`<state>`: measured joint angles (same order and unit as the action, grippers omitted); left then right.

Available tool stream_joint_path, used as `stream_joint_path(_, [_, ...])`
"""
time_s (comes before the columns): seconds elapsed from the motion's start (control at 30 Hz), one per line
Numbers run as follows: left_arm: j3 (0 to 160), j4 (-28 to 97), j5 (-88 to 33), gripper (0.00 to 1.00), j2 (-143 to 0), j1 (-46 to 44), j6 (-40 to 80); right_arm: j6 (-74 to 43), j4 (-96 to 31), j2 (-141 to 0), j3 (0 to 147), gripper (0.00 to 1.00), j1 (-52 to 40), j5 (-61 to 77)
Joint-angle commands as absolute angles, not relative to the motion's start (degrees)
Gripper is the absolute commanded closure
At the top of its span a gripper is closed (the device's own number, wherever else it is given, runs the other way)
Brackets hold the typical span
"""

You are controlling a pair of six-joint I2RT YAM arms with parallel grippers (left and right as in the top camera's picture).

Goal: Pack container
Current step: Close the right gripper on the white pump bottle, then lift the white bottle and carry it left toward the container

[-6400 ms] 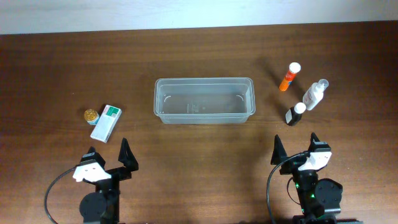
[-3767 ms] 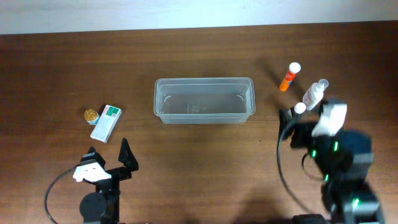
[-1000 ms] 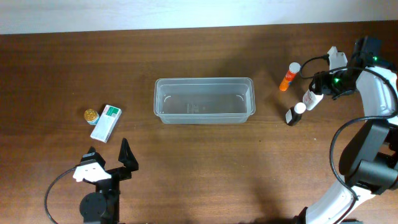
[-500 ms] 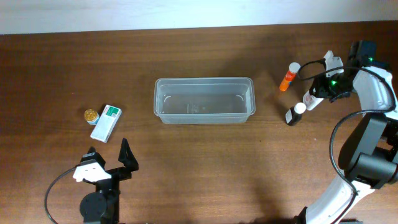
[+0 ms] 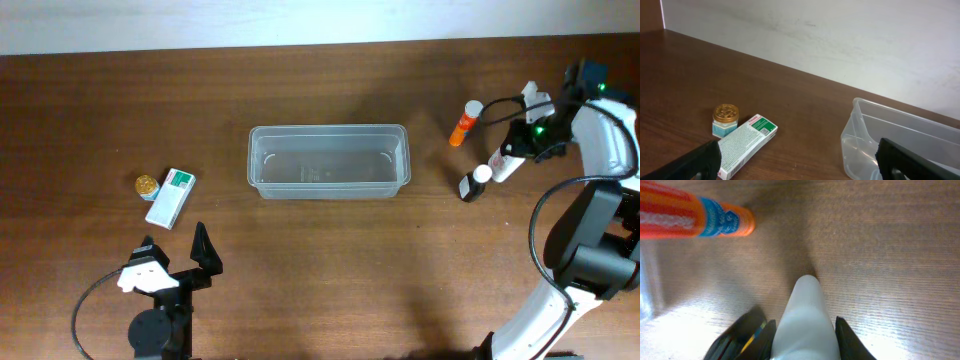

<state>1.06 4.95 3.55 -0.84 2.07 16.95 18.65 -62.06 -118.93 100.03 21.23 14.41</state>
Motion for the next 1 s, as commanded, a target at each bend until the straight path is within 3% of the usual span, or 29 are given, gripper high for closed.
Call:
stream_joint_path(0.0, [0.67,4.80,2.92,0.01,-0.34,2.42,16.47,19.03,-66.46,-118.32,109.56,0.85,21.41,14.35])
stream_joint_path(0.47, [0.67,4.80,2.92,0.01,-0.34,2.42,16.47,9.45,-86.59,-118.32,140.40,0.85,19.79,11.88])
stream_joint_path(0.97, [0.67,4.80,2.92,0.01,-0.34,2.42,16.47,-2.28,-86.35,-118.34,144.88,0.85,-0.99,14.00])
